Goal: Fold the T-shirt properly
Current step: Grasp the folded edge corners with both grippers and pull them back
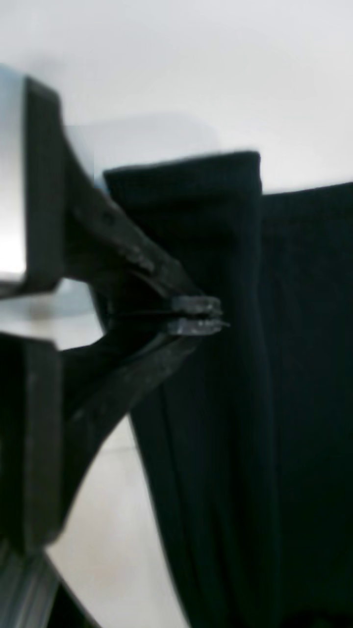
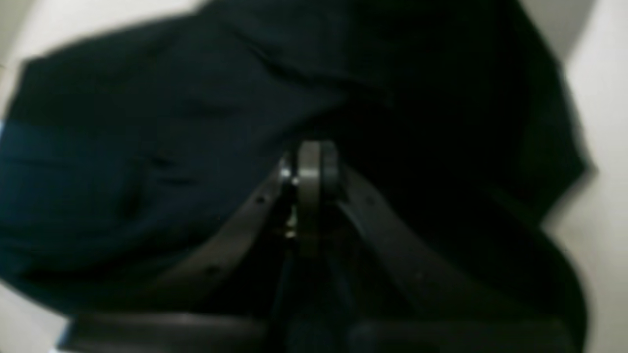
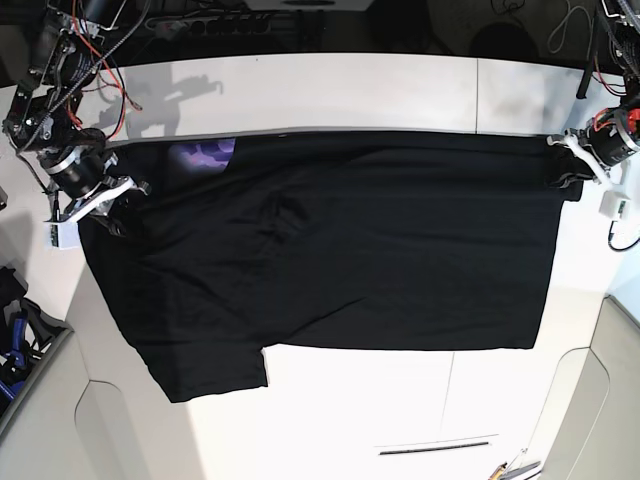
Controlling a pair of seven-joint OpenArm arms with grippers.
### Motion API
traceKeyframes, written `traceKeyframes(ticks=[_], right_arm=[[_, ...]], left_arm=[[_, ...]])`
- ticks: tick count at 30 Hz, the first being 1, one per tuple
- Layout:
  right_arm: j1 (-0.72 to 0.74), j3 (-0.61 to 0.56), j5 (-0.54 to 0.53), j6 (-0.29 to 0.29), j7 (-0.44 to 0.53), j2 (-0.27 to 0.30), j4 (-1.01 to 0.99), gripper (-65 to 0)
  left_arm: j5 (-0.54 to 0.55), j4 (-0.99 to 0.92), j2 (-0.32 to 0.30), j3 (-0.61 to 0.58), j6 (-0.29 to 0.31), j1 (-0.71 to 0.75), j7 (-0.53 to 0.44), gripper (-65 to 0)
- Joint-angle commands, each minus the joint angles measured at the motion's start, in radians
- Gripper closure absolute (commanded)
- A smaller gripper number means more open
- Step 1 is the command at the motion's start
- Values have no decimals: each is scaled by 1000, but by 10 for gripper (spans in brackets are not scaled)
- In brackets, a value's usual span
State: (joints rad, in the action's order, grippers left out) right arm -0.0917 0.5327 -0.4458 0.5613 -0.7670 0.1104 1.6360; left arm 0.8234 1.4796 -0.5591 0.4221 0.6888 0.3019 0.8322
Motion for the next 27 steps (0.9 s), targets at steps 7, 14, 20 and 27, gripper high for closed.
traceKeyframes(ticks=[7,14,20,27], right_arm=[[-45,2,84,-9,26,28,15,0],[-163,2,73,-15,26,104,15,0],[-228,4,68,-15,2,143,15,0],[-290,15,-10,-15,-50,142,16,0]], left_arm=[[-145,15,-16,-93,-70,5,-69,0],[-101,15,-14,-93,-75,40,-14,0],[-80,16,-14,-93,-75,74,-8,0],[-68,16,-14,-80,-75,123,10,0]])
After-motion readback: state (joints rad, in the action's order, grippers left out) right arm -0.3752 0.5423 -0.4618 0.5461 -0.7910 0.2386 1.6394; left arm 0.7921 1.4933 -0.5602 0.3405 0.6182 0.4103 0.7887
